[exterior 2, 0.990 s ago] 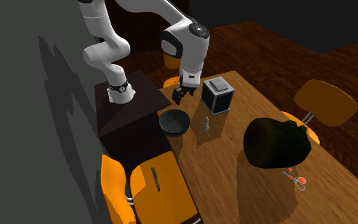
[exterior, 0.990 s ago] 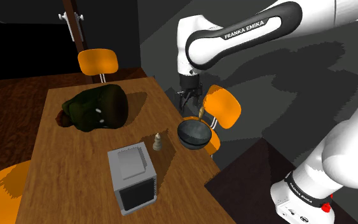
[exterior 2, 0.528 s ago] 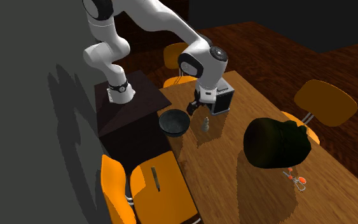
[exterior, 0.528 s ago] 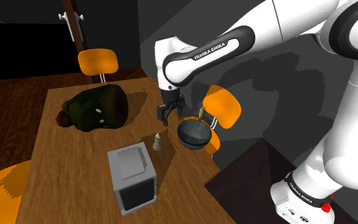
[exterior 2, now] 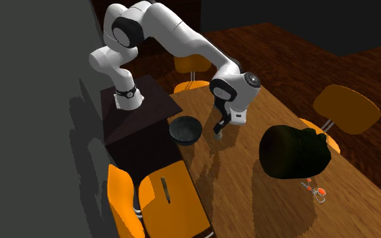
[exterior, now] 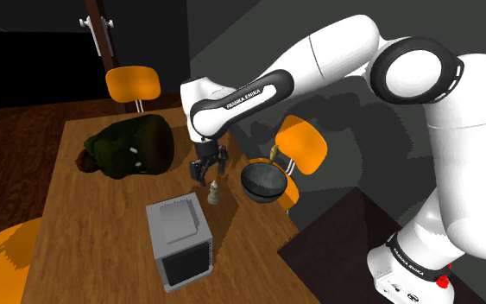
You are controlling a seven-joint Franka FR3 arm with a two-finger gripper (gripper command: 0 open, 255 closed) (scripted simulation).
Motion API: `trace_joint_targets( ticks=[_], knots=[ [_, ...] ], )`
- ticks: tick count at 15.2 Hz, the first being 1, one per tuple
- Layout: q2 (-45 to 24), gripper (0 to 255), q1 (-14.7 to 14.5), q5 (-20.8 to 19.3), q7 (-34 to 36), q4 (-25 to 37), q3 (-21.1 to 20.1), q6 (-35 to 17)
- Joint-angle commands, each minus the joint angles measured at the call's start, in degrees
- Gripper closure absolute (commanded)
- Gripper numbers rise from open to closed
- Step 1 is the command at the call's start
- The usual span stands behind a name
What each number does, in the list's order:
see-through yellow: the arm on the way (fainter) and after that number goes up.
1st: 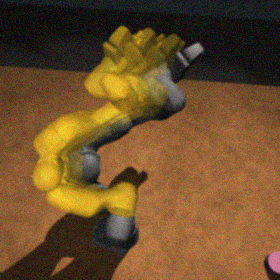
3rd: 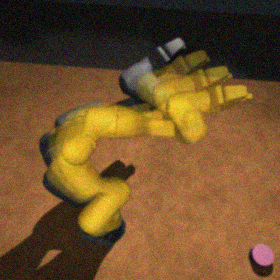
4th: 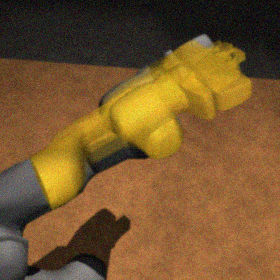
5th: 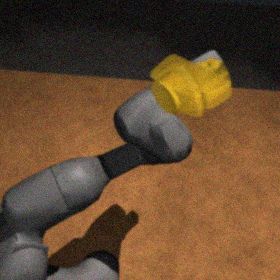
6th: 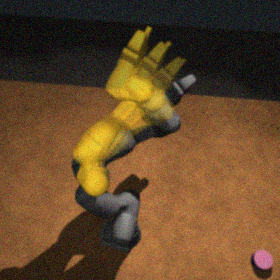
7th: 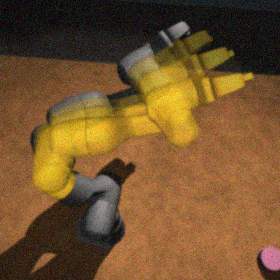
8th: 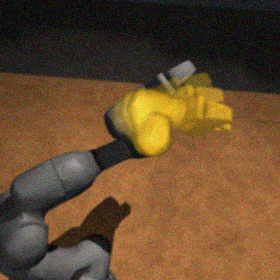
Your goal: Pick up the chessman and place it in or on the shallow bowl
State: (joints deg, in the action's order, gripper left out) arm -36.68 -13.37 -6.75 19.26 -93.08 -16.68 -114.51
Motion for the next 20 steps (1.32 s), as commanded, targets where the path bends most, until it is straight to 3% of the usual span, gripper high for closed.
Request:
trace_joint_targets(
  ticks=[1, 8, 16, 17, 20],
  knots=[
    [-2.17, 0, -0.78, -0.38, 0.48, 1.46, 0.13, -0.34],
    [-3.92, 0, -0.96, -0.93, 0.85, -1.11, 0.51, -4.61],
    [-3.92, 0, -0.97, -0.93, 0.85, -1.09, 0.51, -4.59],
    [-3.92, 255, -0.97, -0.93, 0.85, -1.09, 0.51, -4.59],
    [-3.92, 255, -0.96, -0.93, 0.85, -1.09, 0.51, -4.59]
  ],
)
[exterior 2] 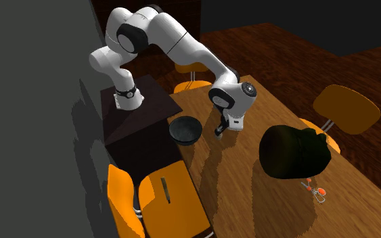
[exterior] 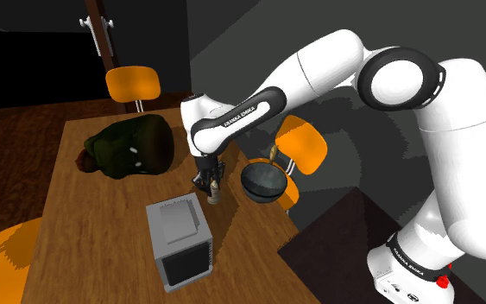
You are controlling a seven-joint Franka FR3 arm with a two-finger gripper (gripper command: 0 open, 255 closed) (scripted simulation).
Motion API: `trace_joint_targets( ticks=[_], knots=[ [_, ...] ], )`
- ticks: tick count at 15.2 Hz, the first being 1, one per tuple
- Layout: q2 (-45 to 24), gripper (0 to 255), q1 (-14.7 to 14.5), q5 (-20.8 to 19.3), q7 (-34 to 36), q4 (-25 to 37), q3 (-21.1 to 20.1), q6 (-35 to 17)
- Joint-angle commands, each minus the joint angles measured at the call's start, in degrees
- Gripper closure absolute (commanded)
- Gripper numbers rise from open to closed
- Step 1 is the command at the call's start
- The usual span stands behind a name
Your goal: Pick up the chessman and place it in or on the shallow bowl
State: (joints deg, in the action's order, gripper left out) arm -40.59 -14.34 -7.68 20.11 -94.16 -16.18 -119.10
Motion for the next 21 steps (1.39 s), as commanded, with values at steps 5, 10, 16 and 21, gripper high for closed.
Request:
trace_joint_targets(
  ticks=[5, 10, 16, 21],
  knots=[
    [-0.03, 255, -0.01, 0.00, 0.01, 0.00, 0.01, -0.01],
    [2.03, 255, 0.28, 0.48, -0.13, -0.07, -0.38, 1.95],
    [4.85, 255, 0.64, 1.19, -0.34, 0.30, -0.90, 5.09],
    [6.99, 255, 0.90, 1.76, -0.50, 0.97, -1.28, 7.84]
  ],
)
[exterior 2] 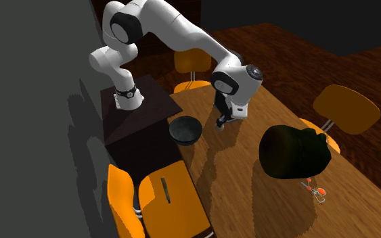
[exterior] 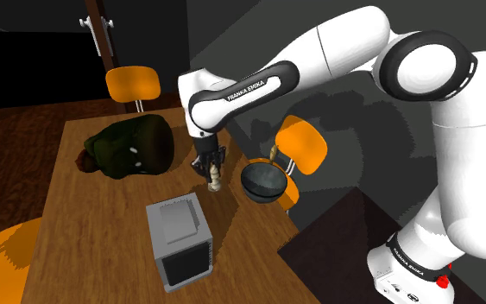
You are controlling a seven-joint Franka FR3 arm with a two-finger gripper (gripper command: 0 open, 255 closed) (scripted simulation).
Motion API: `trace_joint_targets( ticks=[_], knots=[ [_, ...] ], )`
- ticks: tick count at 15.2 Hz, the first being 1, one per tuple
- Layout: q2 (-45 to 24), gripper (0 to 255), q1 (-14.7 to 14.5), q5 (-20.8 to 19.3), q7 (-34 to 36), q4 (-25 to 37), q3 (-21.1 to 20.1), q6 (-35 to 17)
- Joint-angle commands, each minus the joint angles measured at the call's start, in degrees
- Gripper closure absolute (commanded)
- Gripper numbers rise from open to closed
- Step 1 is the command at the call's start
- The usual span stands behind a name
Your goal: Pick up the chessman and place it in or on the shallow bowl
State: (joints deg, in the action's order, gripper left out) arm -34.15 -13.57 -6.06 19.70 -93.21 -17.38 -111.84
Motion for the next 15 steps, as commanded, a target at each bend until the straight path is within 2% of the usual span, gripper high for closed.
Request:
trace_joint_targets(
  ticks=[1, 15],
  knots=[
    [0.96, 255, 0.17, 0.25, -0.13, 0.19, -0.15, 1.15],
    [5.64, 255, 0.58, 1.60, -0.47, 4.14, -0.95, 9.62]
  ],
)
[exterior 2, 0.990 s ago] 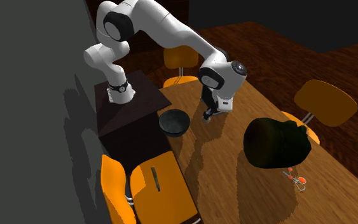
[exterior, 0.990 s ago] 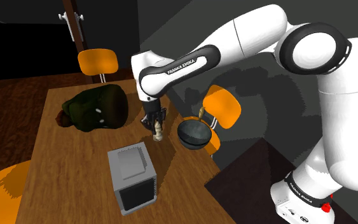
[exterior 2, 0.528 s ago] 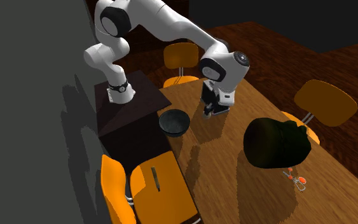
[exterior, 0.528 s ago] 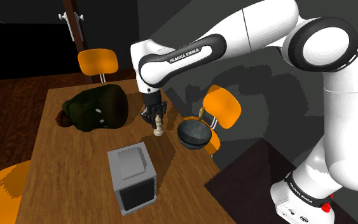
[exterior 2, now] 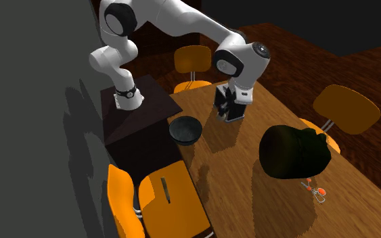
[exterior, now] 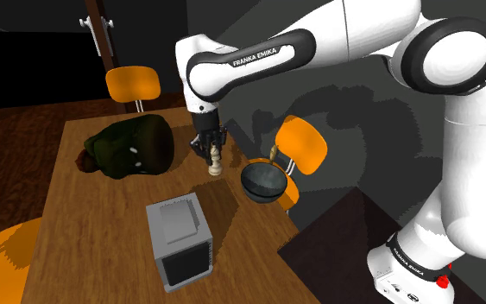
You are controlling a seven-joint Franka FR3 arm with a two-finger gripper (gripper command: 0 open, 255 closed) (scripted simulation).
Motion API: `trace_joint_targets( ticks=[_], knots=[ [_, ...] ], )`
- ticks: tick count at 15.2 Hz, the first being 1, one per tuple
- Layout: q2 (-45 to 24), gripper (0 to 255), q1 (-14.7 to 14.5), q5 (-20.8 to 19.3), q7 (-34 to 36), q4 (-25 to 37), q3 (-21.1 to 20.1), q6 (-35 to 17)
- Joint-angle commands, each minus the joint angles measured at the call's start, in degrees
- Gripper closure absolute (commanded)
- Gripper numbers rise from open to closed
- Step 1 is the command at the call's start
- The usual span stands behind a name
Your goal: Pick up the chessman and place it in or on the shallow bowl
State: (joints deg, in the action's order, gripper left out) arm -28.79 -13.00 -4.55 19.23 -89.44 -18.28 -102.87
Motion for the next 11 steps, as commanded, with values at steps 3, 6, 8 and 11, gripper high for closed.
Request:
trace_joint_targets(
  ticks=[3, 6, 8, 11],
  knots=[
    [0.84, 255, 0.03, 0.26, -0.04, 1.24, -0.15, 2.07],
    [7.00, 255, 2.93, 1.48, -2.76, -7.91, 0.04, -1.03],
    [10.82, 255, 4.67, 2.27, -4.77, -13.35, 0.35, -2.74],
    [16.24, 255, 7.04, 3.35, -8.00, -20.73, 1.05, -4.87]
  ],
)
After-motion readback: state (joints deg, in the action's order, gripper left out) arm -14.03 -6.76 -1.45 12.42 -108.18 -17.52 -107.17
